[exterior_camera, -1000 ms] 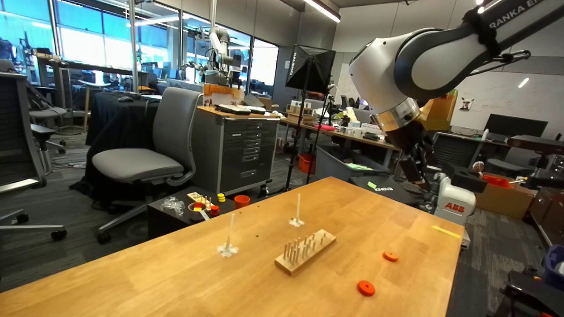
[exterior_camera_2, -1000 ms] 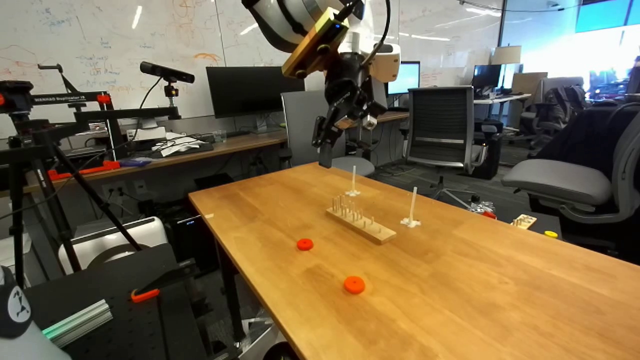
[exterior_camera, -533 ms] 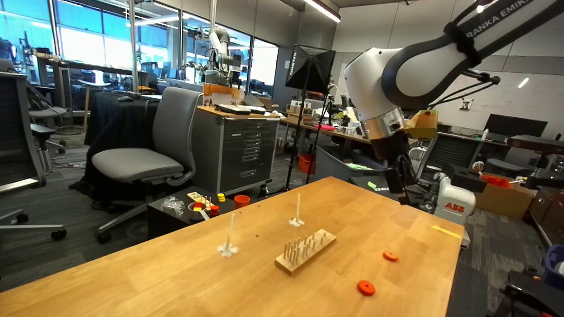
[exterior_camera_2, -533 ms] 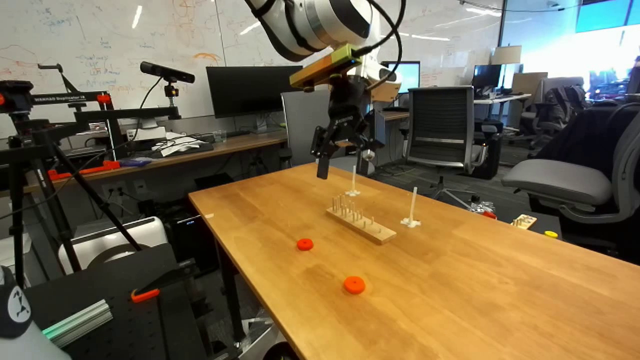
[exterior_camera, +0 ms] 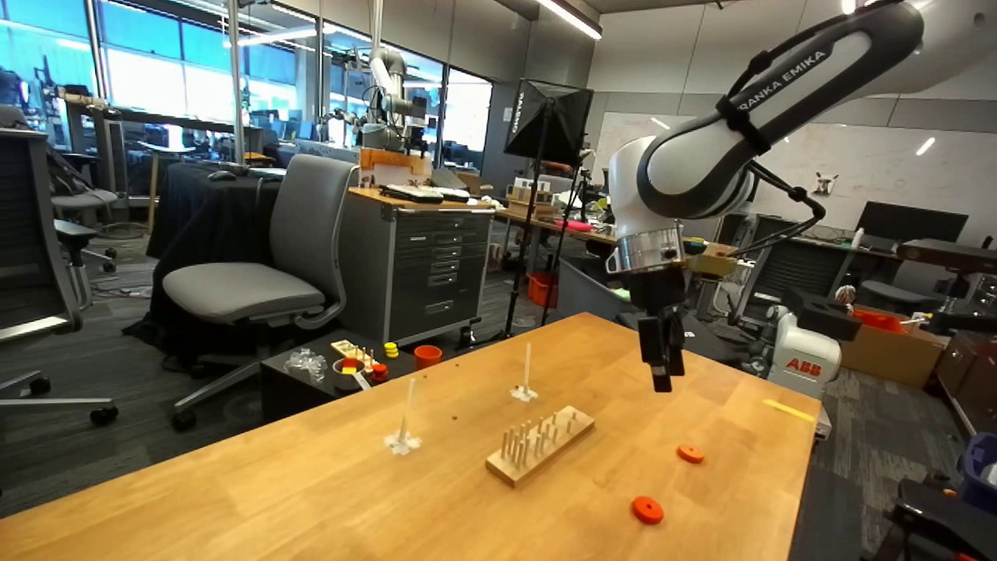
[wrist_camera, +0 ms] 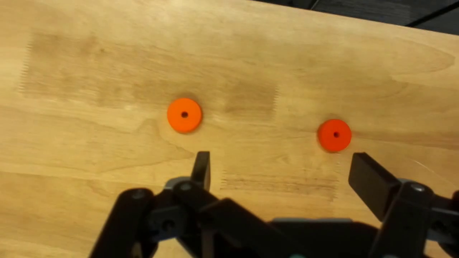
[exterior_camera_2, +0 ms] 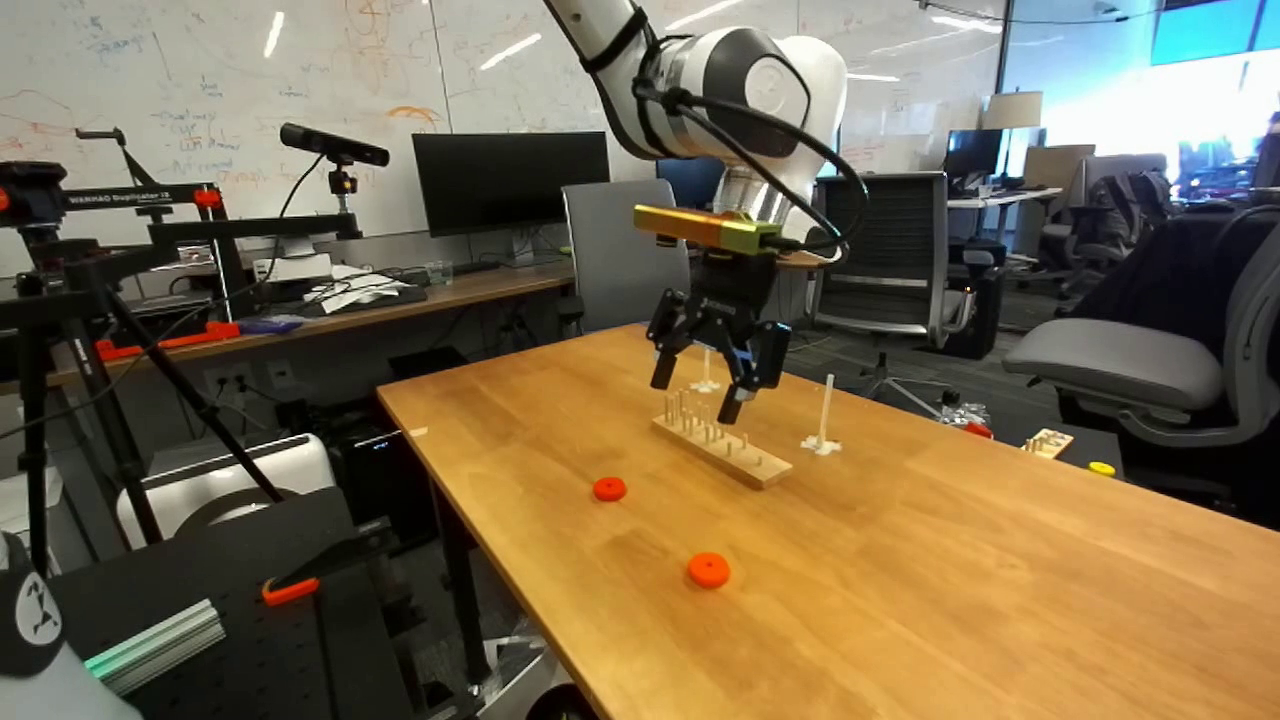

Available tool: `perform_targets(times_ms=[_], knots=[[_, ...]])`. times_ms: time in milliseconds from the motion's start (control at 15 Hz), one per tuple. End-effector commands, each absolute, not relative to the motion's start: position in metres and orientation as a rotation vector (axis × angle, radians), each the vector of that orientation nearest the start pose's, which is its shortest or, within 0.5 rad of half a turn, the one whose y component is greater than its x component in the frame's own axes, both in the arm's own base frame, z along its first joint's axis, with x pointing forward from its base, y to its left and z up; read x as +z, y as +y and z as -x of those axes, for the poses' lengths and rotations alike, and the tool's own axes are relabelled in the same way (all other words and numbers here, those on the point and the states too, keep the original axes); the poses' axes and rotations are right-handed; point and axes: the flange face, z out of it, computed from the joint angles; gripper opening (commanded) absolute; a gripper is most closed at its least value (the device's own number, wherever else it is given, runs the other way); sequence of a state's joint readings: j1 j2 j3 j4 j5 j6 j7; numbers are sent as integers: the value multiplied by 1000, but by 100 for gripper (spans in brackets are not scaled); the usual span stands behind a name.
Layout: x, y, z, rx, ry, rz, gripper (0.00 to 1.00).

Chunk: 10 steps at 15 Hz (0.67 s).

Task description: Pick up the orange ring on the right and place it on the wooden stand

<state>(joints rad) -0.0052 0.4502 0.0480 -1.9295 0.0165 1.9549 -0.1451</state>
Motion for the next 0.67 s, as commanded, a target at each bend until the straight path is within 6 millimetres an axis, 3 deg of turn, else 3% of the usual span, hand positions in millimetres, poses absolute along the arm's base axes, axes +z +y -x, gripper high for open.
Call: perform_targets(times_ms=[0, 333, 600], knots=[[226, 22, -574, 639, -262, 2994, 100], [216, 24, -585, 558, -241, 3020, 100], [199, 6, -594, 545, -142, 3054, 100]])
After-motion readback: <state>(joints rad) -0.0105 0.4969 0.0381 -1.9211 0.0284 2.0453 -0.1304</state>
